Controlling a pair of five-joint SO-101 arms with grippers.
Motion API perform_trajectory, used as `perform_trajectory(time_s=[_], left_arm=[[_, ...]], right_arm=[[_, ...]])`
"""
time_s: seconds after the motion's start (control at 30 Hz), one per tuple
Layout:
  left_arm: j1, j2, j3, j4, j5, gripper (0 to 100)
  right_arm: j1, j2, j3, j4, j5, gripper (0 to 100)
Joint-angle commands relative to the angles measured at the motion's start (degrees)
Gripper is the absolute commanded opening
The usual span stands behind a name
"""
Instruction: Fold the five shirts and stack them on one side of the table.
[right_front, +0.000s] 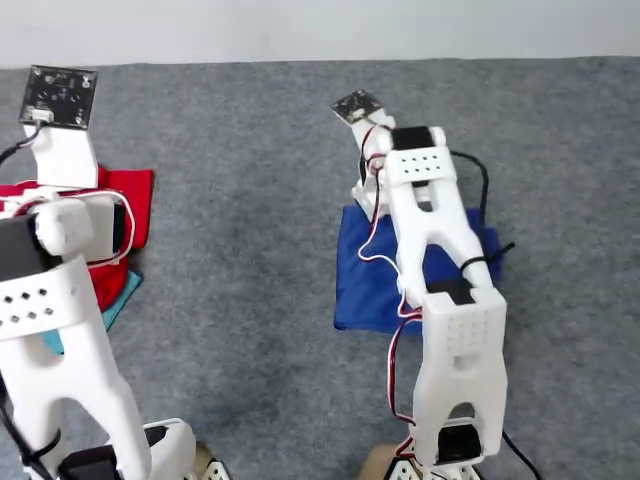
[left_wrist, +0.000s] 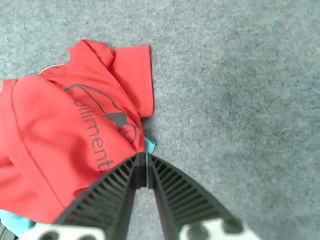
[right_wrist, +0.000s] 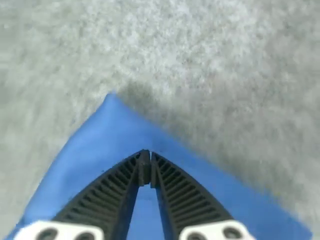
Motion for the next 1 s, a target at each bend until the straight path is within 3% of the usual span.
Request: perform_trajectory(time_s=[0.0, 0.17, 0.47, 0.8, 0.97], left_arm=[[-0.4, -2.1, 0.1, 1.1, -0.6, 1], [-0.4, -2.1, 0.1, 1.1, -0.6, 1], [-0.4, -2.1, 0.1, 1.1, -0.6, 1], [-0.4, -2.1, 0.1, 1.1, -0.5, 1], [-0.4, -2.1, 0.1, 1.1, -0.5, 1]], right_arm=[[2.3, -7.5, -3.0, 9.4, -0.5, 0.9], [8.1, -11.2, -2.7, 19.3, -0.5, 0.9], [17.7, -23.3, 19.9, 18.9, 3.1, 0.9], [20.3, -29.4, 46.9, 0.0, 3.6, 0.9], [25.5, -25.9, 52.1, -8.0, 6.1, 0.9]])
